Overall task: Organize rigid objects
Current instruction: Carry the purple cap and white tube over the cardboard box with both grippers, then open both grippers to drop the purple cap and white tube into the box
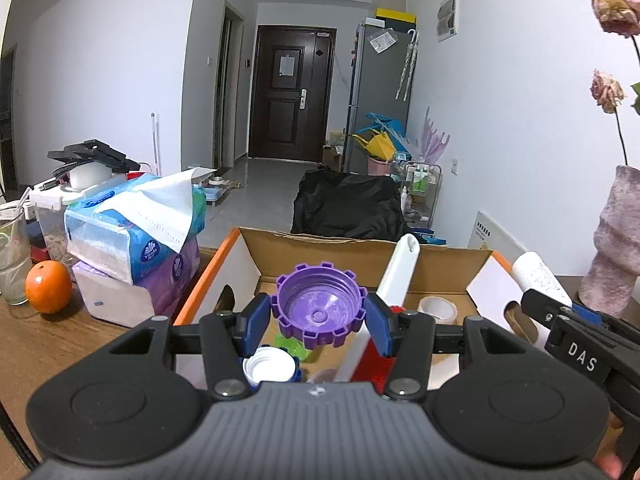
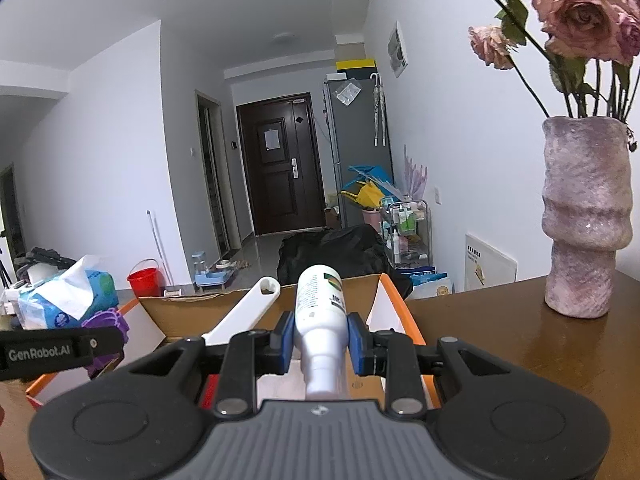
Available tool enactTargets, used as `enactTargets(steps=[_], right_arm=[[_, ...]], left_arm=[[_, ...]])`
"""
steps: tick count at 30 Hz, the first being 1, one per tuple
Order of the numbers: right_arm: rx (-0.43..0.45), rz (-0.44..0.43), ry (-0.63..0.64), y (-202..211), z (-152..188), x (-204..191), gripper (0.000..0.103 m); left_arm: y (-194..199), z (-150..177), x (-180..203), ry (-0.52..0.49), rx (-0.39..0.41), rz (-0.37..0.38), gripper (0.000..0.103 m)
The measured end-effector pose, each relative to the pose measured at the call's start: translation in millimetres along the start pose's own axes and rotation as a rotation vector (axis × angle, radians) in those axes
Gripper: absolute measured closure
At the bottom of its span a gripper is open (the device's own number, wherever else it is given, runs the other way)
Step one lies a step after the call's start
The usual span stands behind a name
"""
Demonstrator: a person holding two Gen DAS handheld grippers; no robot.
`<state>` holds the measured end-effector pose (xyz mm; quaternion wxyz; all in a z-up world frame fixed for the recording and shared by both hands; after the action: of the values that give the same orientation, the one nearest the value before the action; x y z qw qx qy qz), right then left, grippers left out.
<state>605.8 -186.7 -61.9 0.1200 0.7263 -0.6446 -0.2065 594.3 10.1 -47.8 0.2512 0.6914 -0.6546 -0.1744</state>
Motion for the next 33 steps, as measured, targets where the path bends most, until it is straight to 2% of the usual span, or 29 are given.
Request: enactTargets(steps=[9,21,23,24,26,28,29,33], right_arm=[[-0.020,-0.019,0.022,-19.9,-8.3,-2.4,0.076],[-0.089,-0.041,0.033,-40.3,-15.4,3.6,0.076],[-0.114,-0.042,0.046,-41.6,-16.1,4.3,0.076],[-0.119,-0.030,0.056,-40.9,-16.5,4.5,0.076],[-0.120,-0.008,0.061,-38.2,-17.9,5.1,0.064],[-0.111,0.002,0.045,-34.7,-20.1,7.8,0.031],[-0.102,0.010,0.043,-32.8,-21.2,8.7,0.027],[-0.083,0.021,0.030,-28.7,-24.3,10.8,0.003]], left_arm=[[-20.6,-7.7,-6.8,-0.012,-0.003,-0.022,0.050],[-32.8,-10.9,-11.2,-0.024,-0.021,0.001,0.050],[-32.2,-12.2,-13.1,-0.024,-0.021,0.013,0.046],[-31.4,-12.5,-13.5,-0.024,-0.020,0.014,0.036],[-28.0,-13.1,-15.8,-0.021,-0.007,-0.003,0.020],[-23.7,-14.0,-16.9,-0.021,0.008,-0.024,0.011],[-22.7,-14.5,-17.2,-0.020,0.010,-0.032,0.001],[-18.9,-16.5,-19.5,-0.018,0.026,-0.041,0.000]])
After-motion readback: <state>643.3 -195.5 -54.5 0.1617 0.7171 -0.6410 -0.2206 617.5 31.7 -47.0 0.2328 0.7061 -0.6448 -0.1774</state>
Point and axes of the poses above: each gripper's, at about its wrist camera, not at the fingertips, and y roughly against the way its jaws point, x to its right, z to its underside, the point moved 6 cm from there along -y, roughly the way its jaws point, and after that the axes turned 10 degrees about -x, right-handed, at the moved point
